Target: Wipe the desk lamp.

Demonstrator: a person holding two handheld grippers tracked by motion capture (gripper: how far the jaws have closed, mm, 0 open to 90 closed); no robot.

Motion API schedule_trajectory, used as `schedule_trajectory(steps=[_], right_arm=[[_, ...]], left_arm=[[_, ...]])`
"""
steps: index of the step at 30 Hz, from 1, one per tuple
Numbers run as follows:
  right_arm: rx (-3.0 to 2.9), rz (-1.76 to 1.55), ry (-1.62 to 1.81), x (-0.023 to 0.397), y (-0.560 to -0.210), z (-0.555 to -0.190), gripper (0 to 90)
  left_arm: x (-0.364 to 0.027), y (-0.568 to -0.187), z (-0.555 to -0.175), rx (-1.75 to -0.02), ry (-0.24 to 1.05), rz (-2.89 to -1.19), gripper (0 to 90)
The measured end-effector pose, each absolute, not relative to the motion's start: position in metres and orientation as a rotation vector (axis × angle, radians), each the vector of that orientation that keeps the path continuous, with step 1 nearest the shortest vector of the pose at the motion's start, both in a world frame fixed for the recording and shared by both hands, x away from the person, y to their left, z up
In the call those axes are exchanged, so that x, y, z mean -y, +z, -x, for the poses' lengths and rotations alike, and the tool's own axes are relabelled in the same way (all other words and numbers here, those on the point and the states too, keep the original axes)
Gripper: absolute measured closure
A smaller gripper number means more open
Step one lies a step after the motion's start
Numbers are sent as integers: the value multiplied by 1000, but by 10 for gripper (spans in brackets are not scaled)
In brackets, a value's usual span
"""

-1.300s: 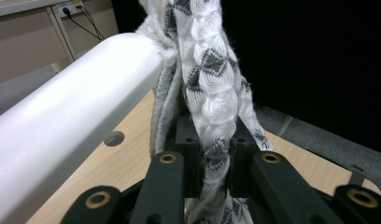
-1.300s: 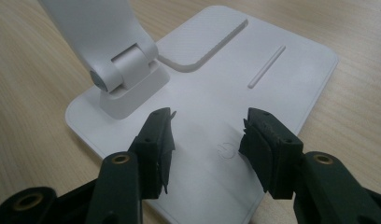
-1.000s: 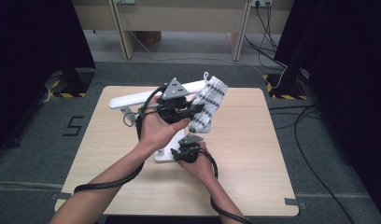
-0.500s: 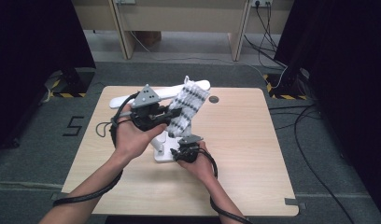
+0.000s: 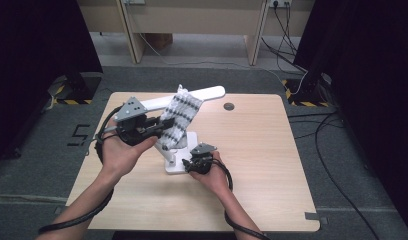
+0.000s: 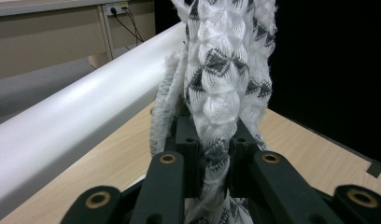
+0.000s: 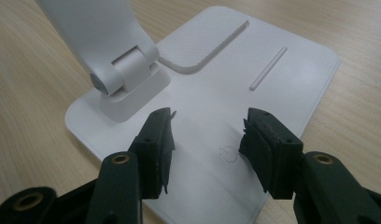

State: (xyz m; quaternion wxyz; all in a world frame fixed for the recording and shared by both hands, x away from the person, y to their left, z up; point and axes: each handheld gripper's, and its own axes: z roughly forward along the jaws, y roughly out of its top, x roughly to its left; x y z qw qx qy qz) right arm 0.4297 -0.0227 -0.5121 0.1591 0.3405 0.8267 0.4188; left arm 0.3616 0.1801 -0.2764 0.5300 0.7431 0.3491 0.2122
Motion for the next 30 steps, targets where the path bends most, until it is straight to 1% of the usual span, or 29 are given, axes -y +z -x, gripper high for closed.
schedule_trajectory(steps=[30], right_arm=[[-2363,-974,1193,22,-512,-430,520]], left_arm=[[-274,-298,-329,-1011,582,-1660,789]])
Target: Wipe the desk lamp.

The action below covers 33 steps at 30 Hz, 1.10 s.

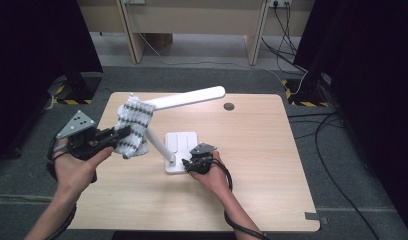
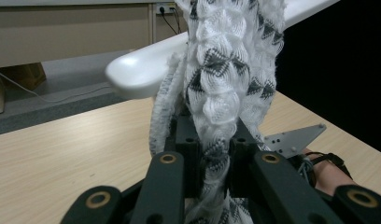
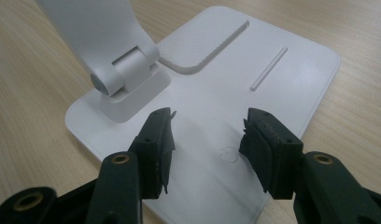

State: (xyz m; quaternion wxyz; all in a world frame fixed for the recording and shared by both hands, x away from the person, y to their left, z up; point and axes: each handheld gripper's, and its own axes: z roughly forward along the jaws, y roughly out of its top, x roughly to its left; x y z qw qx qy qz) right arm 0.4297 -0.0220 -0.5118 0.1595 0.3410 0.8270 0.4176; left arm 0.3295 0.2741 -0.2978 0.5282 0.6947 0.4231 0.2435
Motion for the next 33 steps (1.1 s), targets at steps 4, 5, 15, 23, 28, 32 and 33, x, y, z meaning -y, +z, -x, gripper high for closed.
schedule_trajectory(steps=[4,5,15,23,28,32,33], right_arm=[[-2364,-976,1193,22,-512,-430,519],[-2364,-976,1193,22,-512,-430,520],[-2365,-976,1191,22,-512,-430,519],[-2365,-975,1192,22,-512,-430,519],[-2363,-973,1195,21,-512,-430,519],[-2364,-975,1196,21,-512,-430,519],[-2365,-976,1197,21,-512,-430,520]], left_arm=[[-288,-299,-325,-1039,600,-1639,789],[-292,-300,-324,-1048,602,-1635,789],[-319,-320,-331,-1157,623,-1620,790],[-323,-337,-332,-1199,615,-1638,790],[-318,-336,-314,-1161,604,-1654,789],[-311,-331,-300,-1109,575,-1659,789],[-308,-330,-296,-1095,573,-1663,789]])
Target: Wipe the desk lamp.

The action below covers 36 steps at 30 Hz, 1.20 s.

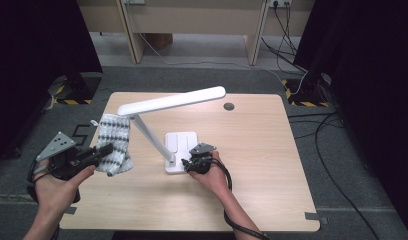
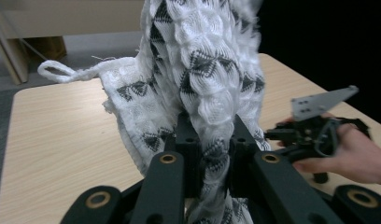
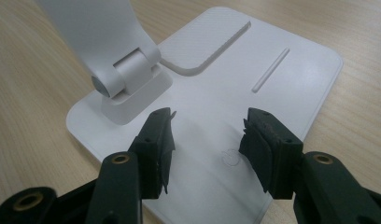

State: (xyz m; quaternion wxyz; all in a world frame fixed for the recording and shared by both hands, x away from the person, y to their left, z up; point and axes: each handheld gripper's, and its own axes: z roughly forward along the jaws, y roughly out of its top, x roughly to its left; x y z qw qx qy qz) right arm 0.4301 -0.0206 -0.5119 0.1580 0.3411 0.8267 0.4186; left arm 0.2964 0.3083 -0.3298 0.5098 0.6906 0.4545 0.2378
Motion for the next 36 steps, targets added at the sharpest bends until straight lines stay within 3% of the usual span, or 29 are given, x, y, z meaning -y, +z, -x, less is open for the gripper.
schedule_trajectory(steps=[15,36], right_arm=[[-2360,-975,1200,21,-512,-430,519],[-2359,-975,1204,21,-513,-430,519]], left_arm=[[-253,-325,-297,-957,443,-1722,789],[-162,-318,-372,-902,357,-1782,788]])
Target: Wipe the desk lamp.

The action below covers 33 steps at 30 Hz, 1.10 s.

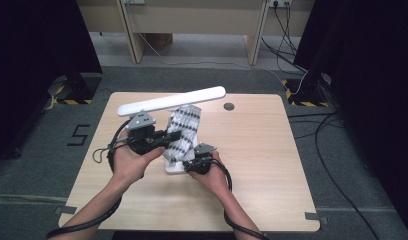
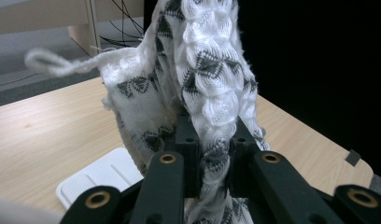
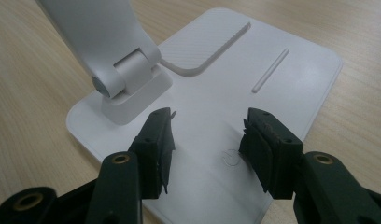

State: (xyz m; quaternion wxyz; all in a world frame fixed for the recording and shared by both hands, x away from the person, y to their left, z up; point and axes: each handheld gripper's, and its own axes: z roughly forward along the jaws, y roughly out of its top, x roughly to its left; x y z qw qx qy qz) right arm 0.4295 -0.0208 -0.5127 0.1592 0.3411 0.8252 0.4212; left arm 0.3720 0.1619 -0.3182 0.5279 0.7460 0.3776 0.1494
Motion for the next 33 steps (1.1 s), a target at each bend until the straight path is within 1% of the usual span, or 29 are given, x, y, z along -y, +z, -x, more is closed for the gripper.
schedule_trajectory(steps=[6,19,33], right_arm=[[-2354,-975,1207,21,-513,-429,519],[-2353,-977,1208,21,-513,-429,519],[-2352,-972,1215,22,-514,-429,519]], left_arm=[[-141,-317,-388,-915,337,-1769,787],[-107,-294,-394,-857,370,-1744,786],[-77,-289,-404,-836,392,-1766,786]])
